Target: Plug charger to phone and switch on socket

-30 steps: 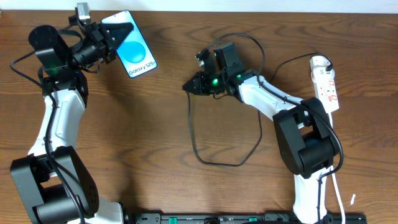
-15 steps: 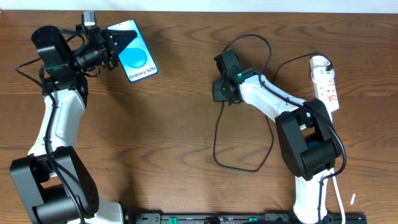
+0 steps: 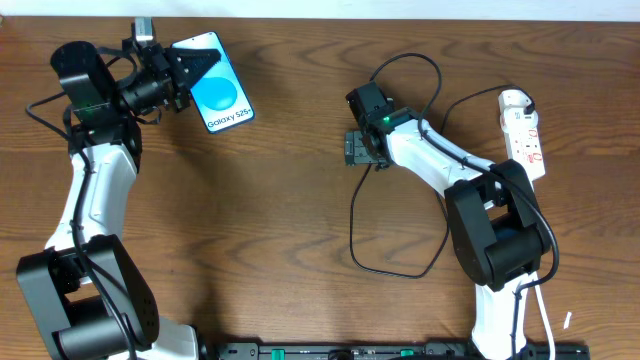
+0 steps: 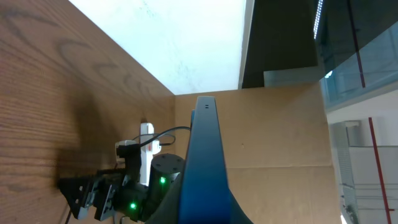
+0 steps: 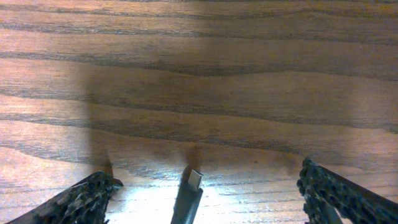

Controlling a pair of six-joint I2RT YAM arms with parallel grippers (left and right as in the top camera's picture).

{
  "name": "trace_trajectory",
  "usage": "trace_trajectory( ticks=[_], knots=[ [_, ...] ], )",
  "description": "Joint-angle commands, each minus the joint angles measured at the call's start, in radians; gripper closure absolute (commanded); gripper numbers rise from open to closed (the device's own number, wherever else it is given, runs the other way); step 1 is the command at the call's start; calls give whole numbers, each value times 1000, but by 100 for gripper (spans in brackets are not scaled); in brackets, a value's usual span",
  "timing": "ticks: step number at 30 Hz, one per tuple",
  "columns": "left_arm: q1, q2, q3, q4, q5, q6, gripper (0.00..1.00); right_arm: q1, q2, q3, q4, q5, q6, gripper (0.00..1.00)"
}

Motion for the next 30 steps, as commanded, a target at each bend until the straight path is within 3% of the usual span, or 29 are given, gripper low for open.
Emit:
trace_trajectory(
  ticks=[1,18,20,25,30],
  knots=[
    [4,-17,15,5,18,38,93,-2,-24,11,-3,15,51,5],
    [4,-17,14,5,18,76,92,28,-24,-59,-70,-47,290,8],
    [4,-17,14,5,18,76,92,34,-24,-68,-64,-49,307,14],
    [4,-17,14,5,18,76,93,45,-24,-70,-61,-53,325,44],
    [4,-17,14,5,18,76,93,45,-24,-71,-46,-53,325,53]
  ],
)
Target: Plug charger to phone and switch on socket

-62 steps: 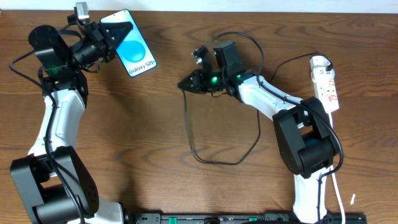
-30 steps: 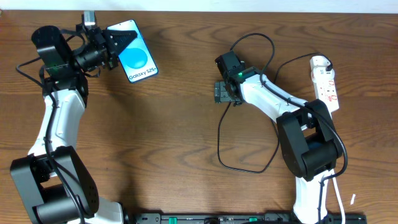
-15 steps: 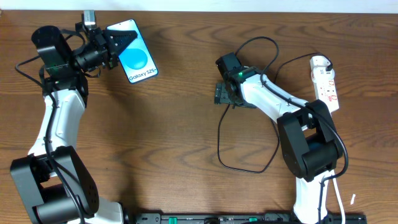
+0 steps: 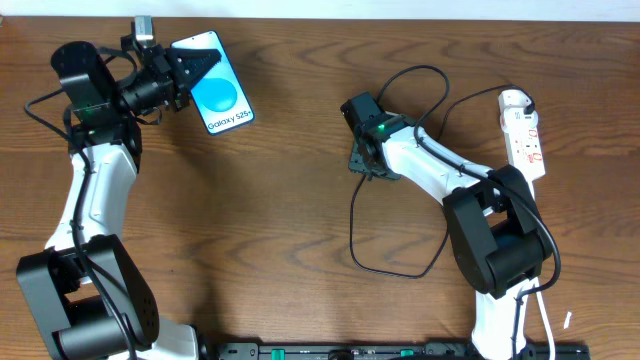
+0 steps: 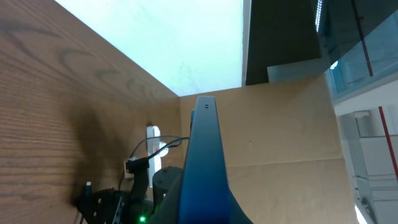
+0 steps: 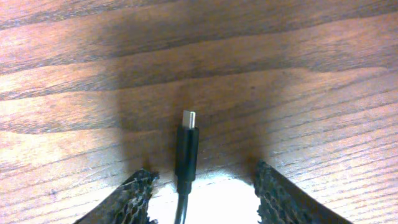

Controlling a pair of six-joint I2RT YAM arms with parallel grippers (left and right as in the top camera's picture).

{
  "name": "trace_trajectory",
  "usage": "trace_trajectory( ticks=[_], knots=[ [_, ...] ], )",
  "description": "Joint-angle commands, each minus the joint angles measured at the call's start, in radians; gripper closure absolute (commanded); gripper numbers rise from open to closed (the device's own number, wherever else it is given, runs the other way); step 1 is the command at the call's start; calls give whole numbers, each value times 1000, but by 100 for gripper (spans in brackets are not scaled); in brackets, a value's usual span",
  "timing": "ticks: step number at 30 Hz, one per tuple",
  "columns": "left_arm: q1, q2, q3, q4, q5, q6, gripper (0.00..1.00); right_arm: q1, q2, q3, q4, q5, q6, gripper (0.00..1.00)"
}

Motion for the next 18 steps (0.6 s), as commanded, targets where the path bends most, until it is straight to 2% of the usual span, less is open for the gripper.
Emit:
trace_trajectory(
  ticks=[1,4,6,11,15,18],
  knots=[
    [4,-17,14,5,18,6,92,8,5,-27,12,-26,19,55],
    [4,-17,14,5,18,6,93,8,5,-35,31,-26,19,61],
    [4,-17,14,5,18,6,93,8,5,-45,43,-28,19,75],
    [4,-17,14,5,18,6,93,8,5,-59,56,-46,23,90],
    [4,-17,14,5,18,6,92,9,5,-59,56,-53,23,93],
    [4,-17,14,6,18,6,92,8,5,-59,56,-53,23,99]
  ],
)
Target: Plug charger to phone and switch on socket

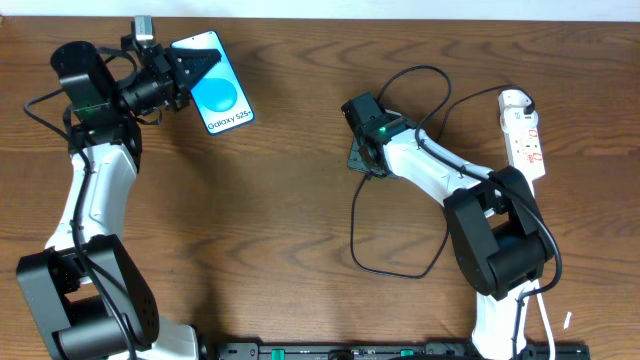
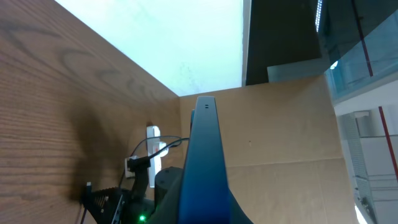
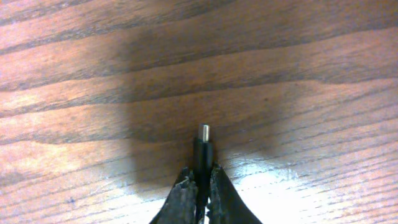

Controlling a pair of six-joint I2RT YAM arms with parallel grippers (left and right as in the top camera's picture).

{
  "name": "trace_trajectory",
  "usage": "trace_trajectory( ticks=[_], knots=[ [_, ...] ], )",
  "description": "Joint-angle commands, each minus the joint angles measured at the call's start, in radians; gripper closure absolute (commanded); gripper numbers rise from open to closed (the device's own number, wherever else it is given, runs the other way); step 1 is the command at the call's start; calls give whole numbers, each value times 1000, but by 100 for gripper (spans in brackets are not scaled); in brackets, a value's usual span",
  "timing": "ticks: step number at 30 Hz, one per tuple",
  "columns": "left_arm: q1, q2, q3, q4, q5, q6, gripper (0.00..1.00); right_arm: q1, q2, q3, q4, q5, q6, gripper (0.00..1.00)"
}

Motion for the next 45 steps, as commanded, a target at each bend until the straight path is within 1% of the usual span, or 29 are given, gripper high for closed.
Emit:
trace_trajectory(
  ticks=[1,8,11,13,15,18,21,26,32,34,40,45],
  knots=[
    [4,-17,14,5,18,6,93,8,16,-33,-8,-45,10,99],
    [4,-17,14,5,18,6,93,8,16,-33,16,-46,-8,99],
    [4,-17,14,6,18,6,93,8,16,-33,75,-102,-106,99],
    [4,-17,14,6,18,6,93,8,16,-33,135,-189,-210,99],
    [4,-17,14,6,18,6,93,8,16,-33,190,-291,-294,99],
    [4,-17,14,7,14,6,92,8,16,-33,267,-504,-413,99],
    [11,-17,14,15,12,6,92,4,16,-33,339,-783,-516,99],
    [46,-17,14,14,6,5,93,-10,16,-33,445,-1200,-592,99],
    [54,-17,14,14,6,6,93,-12,16,-33,628,-1510,-596,99],
    [54,-17,14,14,6,6,93,-11,16,-33,688,-1572,-577,99],
    [53,-17,14,14,6,6,93,-10,16,-33,805,-1579,-471,99],
    [53,-17,14,14,4,6,93,1,16,-33,983,-1582,-317,99]
  ],
)
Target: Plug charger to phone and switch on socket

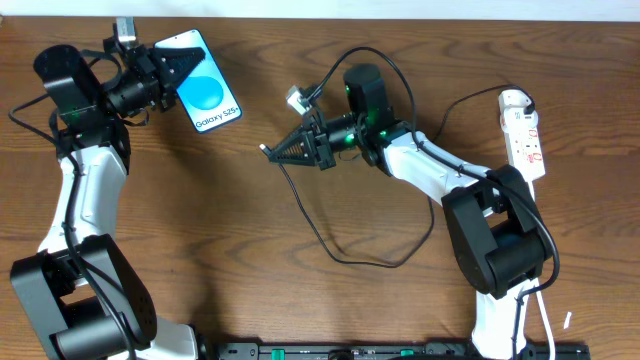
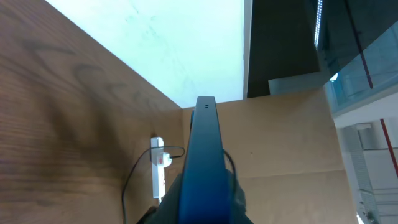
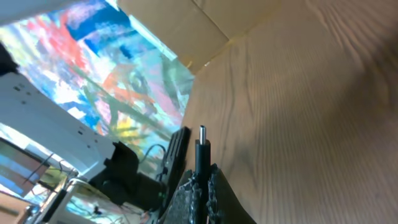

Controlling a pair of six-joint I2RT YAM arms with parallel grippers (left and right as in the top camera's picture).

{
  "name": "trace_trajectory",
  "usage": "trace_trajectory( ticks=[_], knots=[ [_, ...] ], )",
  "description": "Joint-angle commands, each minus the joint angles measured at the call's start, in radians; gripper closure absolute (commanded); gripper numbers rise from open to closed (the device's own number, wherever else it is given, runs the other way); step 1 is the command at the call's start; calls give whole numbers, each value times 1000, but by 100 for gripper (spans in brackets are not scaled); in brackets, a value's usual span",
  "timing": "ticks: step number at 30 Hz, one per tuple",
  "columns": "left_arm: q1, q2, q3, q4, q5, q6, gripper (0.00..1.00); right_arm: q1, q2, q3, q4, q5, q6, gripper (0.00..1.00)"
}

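Observation:
The phone point(image 1: 206, 95), its blue screen reading Galaxy S25, hangs over the table's far left corner with my left gripper point(image 1: 172, 75) shut on its near end. In the left wrist view the phone point(image 2: 204, 162) shows edge-on, its end pointing away. My right gripper point(image 1: 288, 151) is shut on the black charger plug point(image 1: 266, 150), raised and pointing left toward the phone. From the right wrist the plug point(image 3: 201, 144) sticks up between the fingers, metal tip bare. The white power socket strip point(image 1: 523, 131) lies far right.
The black charger cable point(image 1: 350, 255) hangs from the plug and loops across the table's middle, then back up to the socket strip. The socket strip point(image 2: 158, 168) also shows in the left wrist view. A cardboard wall stands beyond the table.
My right gripper, shut on the plug at table level, now holds it lifted and further left, pointing at the phone. The left gripper has moved the phone slightly left and up.
My right gripper stood open over the plug lying on the table, then lower with its fingers either side of it, then shut on it. Now the plug is raised toward the phone. The left gripper held the phone at every moment.

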Motion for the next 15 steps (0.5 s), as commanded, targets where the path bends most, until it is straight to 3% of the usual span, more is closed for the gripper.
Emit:
trace_trajectory(
  ticks=[1,8,15],
  knots=[
    [0,-17,14,9,5,7,92,9,12,1,113,-41,166,99],
    [0,-17,14,9,-6,7,93,63,12,1,389,50,455,99],
    [0,-17,14,9,-28,15,92,91,12,1,404,123,504,99]
  ],
)
